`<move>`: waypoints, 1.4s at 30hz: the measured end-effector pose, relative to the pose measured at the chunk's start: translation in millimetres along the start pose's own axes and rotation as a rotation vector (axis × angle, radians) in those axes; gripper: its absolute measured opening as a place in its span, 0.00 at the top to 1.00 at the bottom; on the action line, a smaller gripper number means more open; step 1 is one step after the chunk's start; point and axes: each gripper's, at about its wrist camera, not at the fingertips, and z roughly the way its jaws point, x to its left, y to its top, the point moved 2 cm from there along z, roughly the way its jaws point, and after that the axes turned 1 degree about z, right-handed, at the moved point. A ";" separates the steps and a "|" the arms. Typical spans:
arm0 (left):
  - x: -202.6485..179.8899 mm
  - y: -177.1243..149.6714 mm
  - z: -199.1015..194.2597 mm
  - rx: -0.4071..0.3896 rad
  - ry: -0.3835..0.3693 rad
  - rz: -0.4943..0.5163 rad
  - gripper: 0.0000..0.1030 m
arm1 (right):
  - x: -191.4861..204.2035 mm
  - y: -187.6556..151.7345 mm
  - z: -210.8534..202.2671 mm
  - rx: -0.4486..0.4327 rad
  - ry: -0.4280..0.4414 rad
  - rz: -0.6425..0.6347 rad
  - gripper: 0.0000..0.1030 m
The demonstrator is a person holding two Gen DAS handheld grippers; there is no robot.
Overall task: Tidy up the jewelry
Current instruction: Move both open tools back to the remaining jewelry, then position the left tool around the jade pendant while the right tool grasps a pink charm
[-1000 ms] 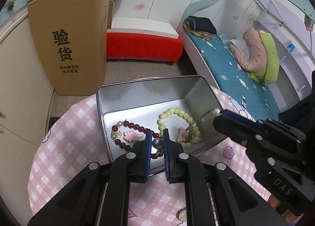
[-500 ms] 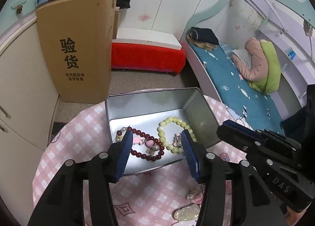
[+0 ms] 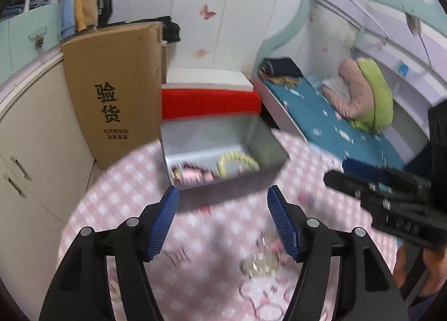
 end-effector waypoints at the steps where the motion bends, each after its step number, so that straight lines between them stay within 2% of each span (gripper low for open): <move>1: -3.8 -9.5 3.4 0.021 -0.006 0.008 0.38 | -3.3 -6.8 0.8 0.008 -0.008 0.007 0.43; 4: -13.0 -33.5 14.7 0.076 -0.050 0.031 0.38 | -14.6 -28.5 4.3 0.040 -0.011 0.039 0.43; 10: -24.7 -61.0 40.2 0.174 -0.070 0.043 0.38 | -26.6 -61.5 9.7 0.079 -0.004 0.089 0.43; 20: -50.2 -69.0 51.0 0.146 0.063 0.195 0.37 | -32.5 -74.6 11.2 0.093 0.008 0.114 0.43; 24: -47.3 -68.2 50.8 0.148 0.047 0.191 0.44 | -33.5 -75.9 12.8 0.098 0.010 0.114 0.43; 25: -47.3 -67.9 50.2 0.145 0.046 0.195 0.54 | -32.8 -76.1 13.8 0.100 0.011 0.113 0.43; 26: -46.9 -67.4 49.5 0.141 0.047 0.199 0.59 | -31.9 -76.1 14.9 0.103 0.011 0.110 0.43; 31: -43.4 -67.8 49.2 0.141 0.038 0.196 0.59 | -22.1 -72.9 22.5 0.111 0.008 0.080 0.43; 42: 2.5 -70.3 34.6 0.147 0.121 0.100 0.60 | 19.9 -71.4 50.0 0.145 -0.060 -0.079 0.43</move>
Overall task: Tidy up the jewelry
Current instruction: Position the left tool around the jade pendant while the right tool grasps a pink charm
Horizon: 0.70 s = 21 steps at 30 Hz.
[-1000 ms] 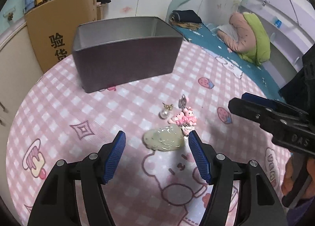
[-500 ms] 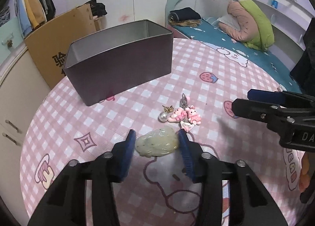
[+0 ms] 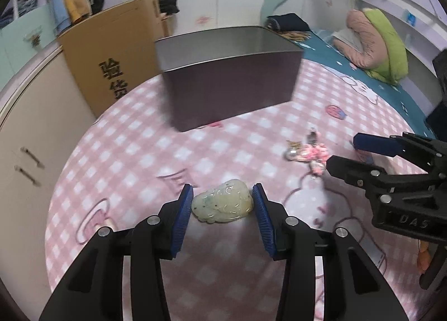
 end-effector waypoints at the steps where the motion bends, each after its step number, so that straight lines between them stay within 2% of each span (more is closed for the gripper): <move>1: 3.1 -0.6 -0.9 0.000 -0.002 -0.007 0.60 | 3.1 1.1 1.9 0.000 -0.009 -0.009 0.43; 6: 13.2 -1.7 -3.2 -0.003 -0.015 -0.030 0.60 | 10.6 4.9 7.9 0.001 -0.052 -0.045 0.43; 7: 14.3 -1.8 -3.7 -0.004 -0.021 -0.035 0.60 | 11.0 5.8 8.7 -0.002 -0.056 -0.048 0.46; 11: 13.7 -0.2 -5.7 -0.009 -0.051 -0.038 0.60 | 10.8 8.4 8.0 -0.006 -0.055 -0.067 0.68; 13: 13.3 0.0 -6.2 -0.012 -0.060 -0.038 0.60 | 11.5 8.5 7.7 -0.004 -0.047 -0.074 0.85; 16: 12.6 2.5 -8.9 -0.016 -0.089 -0.049 0.60 | 8.0 5.6 4.4 -0.019 -0.051 -0.072 0.84; 21: 10.6 7.2 -15.2 -0.030 -0.116 -0.054 0.60 | -10.7 5.4 -8.9 -0.037 -0.010 -0.011 0.84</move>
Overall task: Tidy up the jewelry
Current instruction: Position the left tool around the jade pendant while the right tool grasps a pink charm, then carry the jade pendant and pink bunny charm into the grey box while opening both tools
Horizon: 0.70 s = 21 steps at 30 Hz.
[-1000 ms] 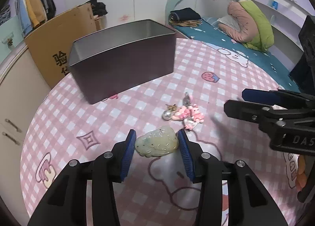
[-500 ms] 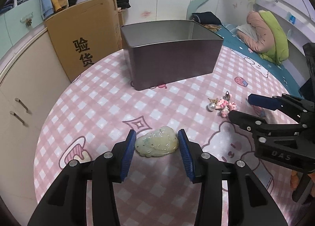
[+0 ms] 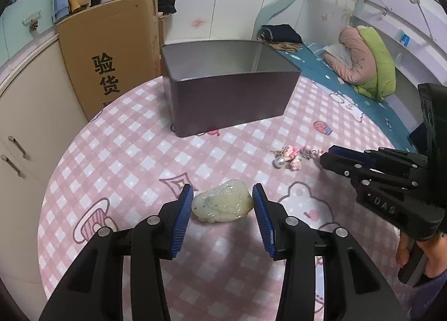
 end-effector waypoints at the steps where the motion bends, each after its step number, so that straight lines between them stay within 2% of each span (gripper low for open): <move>1: -1.1 1.3 -1.7 -0.003 -0.006 0.000 0.60 | -3.5 2.8 -7.5 -0.017 0.007 0.010 0.84; 11: -17.2 34.9 -31.3 -0.086 -0.061 0.029 0.60 | -16.1 37.4 -54.8 -0.123 0.038 0.035 0.84; 17: -18.8 73.2 -47.0 -0.158 -0.036 0.062 0.60 | -10.7 72.8 -71.0 -0.184 0.064 0.027 0.84; 21: -12.0 100.4 -46.0 -0.174 -0.013 0.063 0.60 | -0.7 97.1 -70.6 -0.197 0.090 0.010 0.84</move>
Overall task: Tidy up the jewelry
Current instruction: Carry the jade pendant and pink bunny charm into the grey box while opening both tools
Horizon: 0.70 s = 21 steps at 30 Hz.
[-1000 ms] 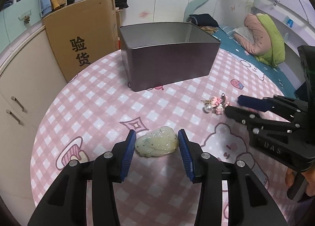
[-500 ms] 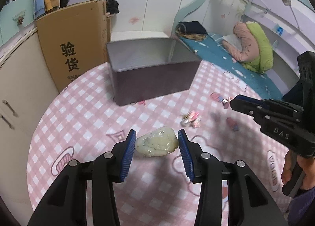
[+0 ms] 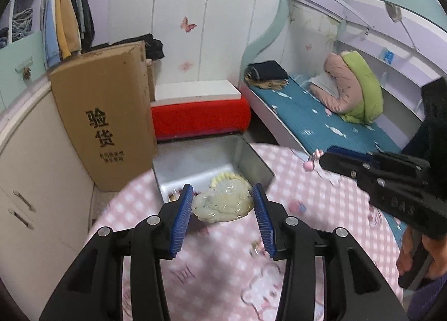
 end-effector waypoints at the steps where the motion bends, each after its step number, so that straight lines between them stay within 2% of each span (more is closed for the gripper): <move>1: 2.9 6.3 2.9 0.001 0.000 -0.001 0.60 | 3.8 6.0 5.9 0.004 0.009 -0.005 0.84; 7: 19.2 21.9 39.3 0.064 0.019 -0.020 0.60 | 16.2 20.0 39.1 0.044 0.051 -0.004 0.84; 14: 32.5 10.5 77.0 0.133 0.056 -0.022 0.60 | 18.3 17.9 83.7 0.123 0.063 0.008 0.84; 21: 32.4 3.0 92.2 0.168 0.072 0.003 0.59 | 13.1 9.3 103.3 0.165 0.070 0.028 0.84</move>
